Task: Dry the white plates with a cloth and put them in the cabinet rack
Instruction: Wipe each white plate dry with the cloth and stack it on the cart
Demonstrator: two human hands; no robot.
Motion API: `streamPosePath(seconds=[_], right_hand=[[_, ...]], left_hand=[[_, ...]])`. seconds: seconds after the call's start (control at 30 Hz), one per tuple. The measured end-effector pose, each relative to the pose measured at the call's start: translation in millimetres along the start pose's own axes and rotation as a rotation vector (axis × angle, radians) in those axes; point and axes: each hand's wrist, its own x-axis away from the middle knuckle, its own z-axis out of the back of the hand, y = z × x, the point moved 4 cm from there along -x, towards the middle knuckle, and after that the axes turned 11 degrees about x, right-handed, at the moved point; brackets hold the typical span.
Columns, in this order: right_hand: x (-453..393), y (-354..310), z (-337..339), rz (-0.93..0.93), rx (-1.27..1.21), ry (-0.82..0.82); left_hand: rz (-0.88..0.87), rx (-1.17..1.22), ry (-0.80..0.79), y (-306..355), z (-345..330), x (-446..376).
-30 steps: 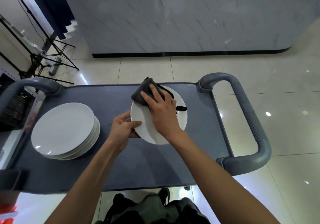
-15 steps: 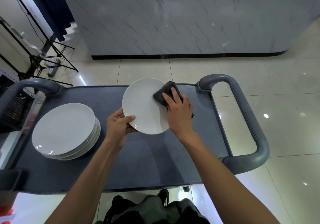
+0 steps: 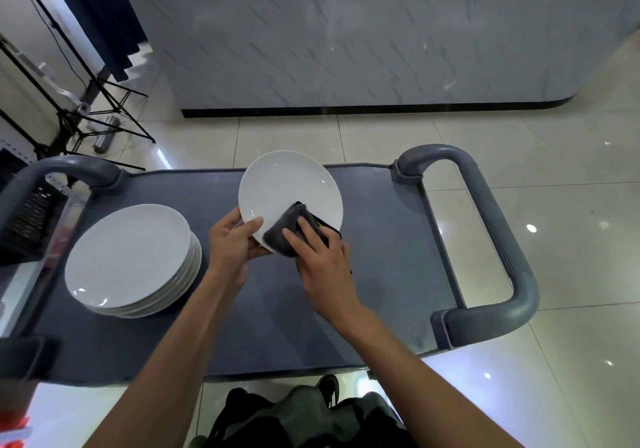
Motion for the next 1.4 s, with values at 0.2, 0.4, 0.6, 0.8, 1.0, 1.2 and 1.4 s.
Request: streamPosePath(seconds=[0.2, 0.4, 0.6, 0.8, 1.0, 1.2, 1.4], right_hand=[[2, -11, 8, 0.099, -0.034, 0.087], [-5, -12, 8, 0.171, 0.007, 0.094], [-15, 27, 10, 0.002, 0.133, 0.112], [-46, 57, 18, -0.094, 0.203, 0.097], [-80, 45, 30, -0.095, 0.152, 0.112], [-79, 6, 31, 0.138, 0.118, 0.155], [-81, 15, 30, 0.015, 0.137, 0.139]], left_hand=[[-0.022, -0.016, -0.006, 5, -4, 1], [-0.023, -0.007, 0.002, 3, 1, -1], [-0.006, -0.014, 0.025, -1, 10, -1], [0.035, -0.061, -0.041, -6, 12, 0], [0.060, -0.131, -0.122, -13, 7, 2], [0.062, -0.136, -0.136, -14, 1, 6], [0.026, -0.138, -0.125, -8, 9, 5]])
